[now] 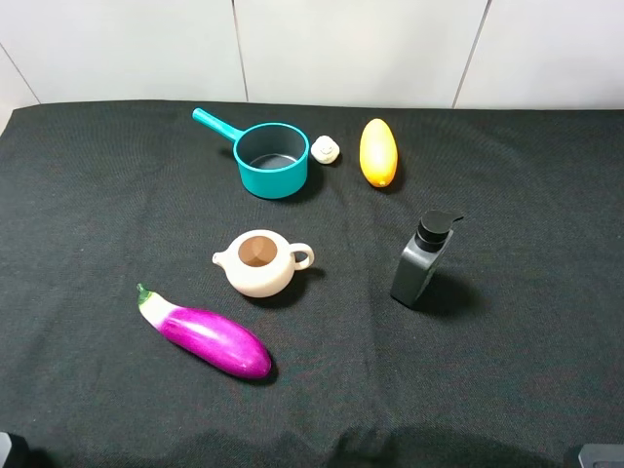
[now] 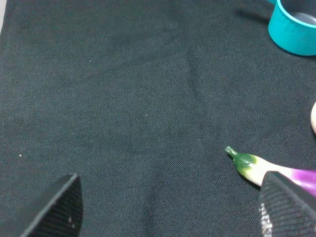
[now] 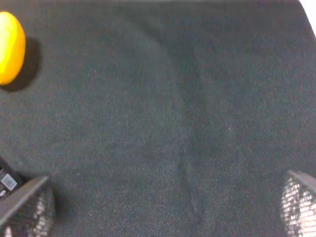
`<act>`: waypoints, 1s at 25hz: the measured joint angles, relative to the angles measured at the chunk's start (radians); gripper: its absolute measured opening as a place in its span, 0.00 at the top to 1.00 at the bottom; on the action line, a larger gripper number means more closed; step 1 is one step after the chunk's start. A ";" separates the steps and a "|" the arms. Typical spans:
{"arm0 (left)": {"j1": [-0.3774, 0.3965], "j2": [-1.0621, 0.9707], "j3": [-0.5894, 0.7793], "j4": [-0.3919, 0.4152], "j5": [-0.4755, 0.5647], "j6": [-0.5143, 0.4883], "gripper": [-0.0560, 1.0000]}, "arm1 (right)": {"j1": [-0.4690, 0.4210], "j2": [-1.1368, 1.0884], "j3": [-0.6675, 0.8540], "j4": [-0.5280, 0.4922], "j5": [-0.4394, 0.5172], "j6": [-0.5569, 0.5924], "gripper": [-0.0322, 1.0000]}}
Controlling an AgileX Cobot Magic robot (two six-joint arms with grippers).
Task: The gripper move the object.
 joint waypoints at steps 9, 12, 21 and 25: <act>0.000 0.000 0.000 0.000 0.000 0.000 0.22 | 0.000 -0.202 0.026 0.034 0.007 -0.055 0.30; 0.000 0.000 0.000 0.000 0.000 0.000 0.22 | 0.000 -0.204 0.028 0.051 0.009 -0.081 0.30; 0.000 0.000 0.000 0.000 0.000 0.000 0.22 | 0.000 -0.205 0.028 0.054 0.010 -0.083 0.30; 0.000 0.000 0.000 0.000 0.000 0.000 0.22 | 0.000 -0.205 0.028 0.054 0.010 -0.083 0.30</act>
